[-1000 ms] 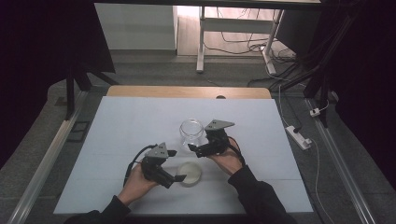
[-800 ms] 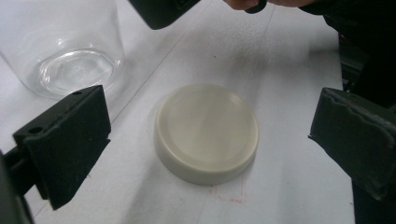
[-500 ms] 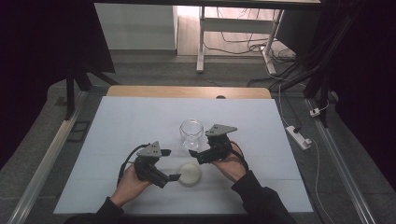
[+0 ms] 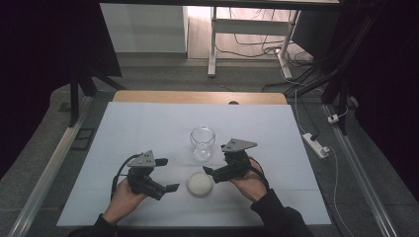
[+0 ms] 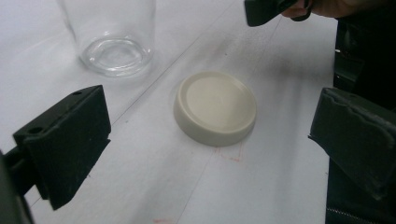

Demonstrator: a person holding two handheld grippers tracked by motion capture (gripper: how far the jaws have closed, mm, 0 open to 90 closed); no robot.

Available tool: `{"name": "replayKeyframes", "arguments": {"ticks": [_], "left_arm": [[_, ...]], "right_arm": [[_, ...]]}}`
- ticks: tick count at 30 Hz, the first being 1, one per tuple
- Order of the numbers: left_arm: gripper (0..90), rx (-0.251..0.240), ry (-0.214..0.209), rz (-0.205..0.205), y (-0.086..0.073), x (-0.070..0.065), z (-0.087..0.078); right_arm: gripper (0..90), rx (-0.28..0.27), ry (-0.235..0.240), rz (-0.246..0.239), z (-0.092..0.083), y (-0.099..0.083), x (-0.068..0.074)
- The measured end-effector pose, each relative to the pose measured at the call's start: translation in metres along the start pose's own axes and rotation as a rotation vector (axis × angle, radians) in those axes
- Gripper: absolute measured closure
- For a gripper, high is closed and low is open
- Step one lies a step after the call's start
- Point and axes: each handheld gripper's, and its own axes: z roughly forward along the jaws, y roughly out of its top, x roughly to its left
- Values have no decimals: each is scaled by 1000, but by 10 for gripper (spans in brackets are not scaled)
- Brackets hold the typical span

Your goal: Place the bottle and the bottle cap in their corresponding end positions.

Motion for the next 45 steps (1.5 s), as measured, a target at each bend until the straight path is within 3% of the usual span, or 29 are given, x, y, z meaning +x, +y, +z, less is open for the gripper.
{"name": "replayKeyframes", "arguments": {"ticks": [10,23,34,45], "left_arm": [[0,-11,47,-14,-12,-6,-23],[0,-49,112,-92,-38,-5,-60],[0,-81,190,-145,-64,-8,-93],[0,-52,291,-197,-93,-12,-111]], "right_arm": [[0,-16,-33,5,-26,-10,3],[0,-43,-79,51,-68,-32,1],[0,-44,-188,46,-102,-56,3],[0,-61,-272,152,-141,-92,-4]]}}
